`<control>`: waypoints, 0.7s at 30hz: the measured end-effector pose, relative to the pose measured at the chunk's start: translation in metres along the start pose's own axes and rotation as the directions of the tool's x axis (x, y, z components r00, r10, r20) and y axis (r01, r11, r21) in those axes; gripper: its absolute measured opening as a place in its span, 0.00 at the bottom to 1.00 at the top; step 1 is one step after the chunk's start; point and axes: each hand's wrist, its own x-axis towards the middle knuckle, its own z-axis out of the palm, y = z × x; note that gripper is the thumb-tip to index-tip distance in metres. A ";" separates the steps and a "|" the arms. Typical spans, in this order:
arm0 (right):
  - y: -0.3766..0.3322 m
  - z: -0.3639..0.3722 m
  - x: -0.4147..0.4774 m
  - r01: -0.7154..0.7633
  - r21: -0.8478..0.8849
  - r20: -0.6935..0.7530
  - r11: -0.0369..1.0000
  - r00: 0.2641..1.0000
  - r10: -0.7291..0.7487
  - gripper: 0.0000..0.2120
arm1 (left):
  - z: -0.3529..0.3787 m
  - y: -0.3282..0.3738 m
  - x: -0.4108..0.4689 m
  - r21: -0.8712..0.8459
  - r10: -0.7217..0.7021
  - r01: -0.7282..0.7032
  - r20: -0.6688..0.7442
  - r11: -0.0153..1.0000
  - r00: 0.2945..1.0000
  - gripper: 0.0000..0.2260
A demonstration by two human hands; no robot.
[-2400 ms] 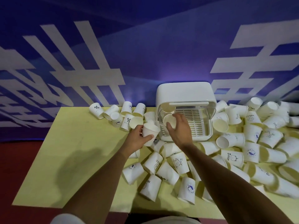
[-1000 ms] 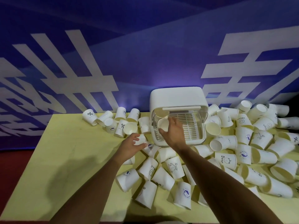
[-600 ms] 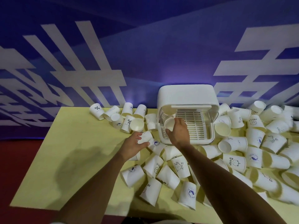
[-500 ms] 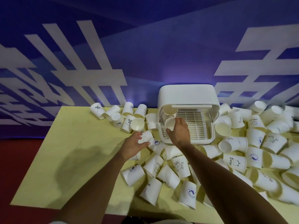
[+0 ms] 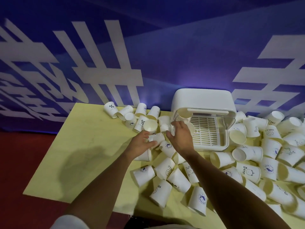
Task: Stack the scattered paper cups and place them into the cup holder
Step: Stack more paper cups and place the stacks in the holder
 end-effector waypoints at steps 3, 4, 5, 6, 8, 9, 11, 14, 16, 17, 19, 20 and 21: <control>-0.014 0.007 0.008 0.014 0.000 0.045 1.000 0.999 -0.014 0.21 | -0.015 -0.005 -0.003 -0.017 0.002 -0.002 -0.026 1.000 1.000 0.28; -0.018 0.010 0.011 0.023 -0.001 0.059 1.000 0.998 -0.023 0.22 | -0.021 -0.007 -0.004 -0.012 -0.001 0.000 -0.042 1.000 0.999 0.28; -0.022 0.013 0.014 0.033 -0.001 0.071 0.999 0.997 -0.033 0.22 | -0.026 -0.010 -0.005 -0.009 -0.003 0.003 -0.059 1.000 0.998 0.27; -0.026 0.016 0.018 0.041 -0.002 0.083 0.999 0.996 -0.041 0.22 | -0.032 -0.012 -0.005 -0.009 -0.006 0.005 -0.075 1.000 0.997 0.26; -0.036 0.024 0.024 0.055 -0.021 0.109 0.998 0.993 -0.053 0.23 | -0.044 -0.019 -0.004 -0.023 -0.010 0.007 -0.107 1.000 0.994 0.21; -0.042 0.027 0.027 0.059 -0.027 0.124 0.998 0.991 -0.056 0.23 | -0.051 -0.022 -0.003 -0.030 -0.014 0.010 -0.121 0.999 0.993 0.20; -0.055 0.036 0.032 0.064 -0.021 0.160 0.998 0.985 -0.060 0.24 | -0.064 -0.030 0.000 -0.024 -0.033 0.030 -0.138 0.999 0.990 0.23; -0.075 0.052 0.041 0.081 -0.017 0.195 0.997 0.978 -0.076 0.24 | -0.084 -0.044 0.007 -0.021 -0.070 0.067 -0.171 0.998 0.983 0.28; -0.088 0.063 0.047 0.079 -0.015 0.216 0.997 0.973 -0.074 0.24 | -0.097 -0.053 0.014 -0.023 -0.095 0.092 -0.198 0.995 0.976 0.27; -0.095 0.069 0.051 0.077 -0.018 0.226 0.997 0.971 -0.071 0.25 | -0.104 -0.057 0.018 -0.028 -0.106 0.102 -0.211 0.994 0.972 0.27; -0.105 0.080 0.060 0.079 -0.018 0.247 0.997 0.966 -0.072 0.25 | -0.116 -0.064 0.028 -0.056 -0.129 0.119 -0.230 0.991 0.965 0.26; -0.110 0.086 0.065 0.084 -0.016 0.253 0.996 0.964 -0.077 0.24 | -0.122 -0.067 0.033 -0.062 -0.136 0.125 -0.235 0.990 0.962 0.26; -0.114 0.091 0.070 0.090 -0.013 0.256 0.996 0.963 -0.084 0.24 | -0.127 -0.070 0.038 -0.071 -0.142 0.129 -0.239 0.989 0.960 0.26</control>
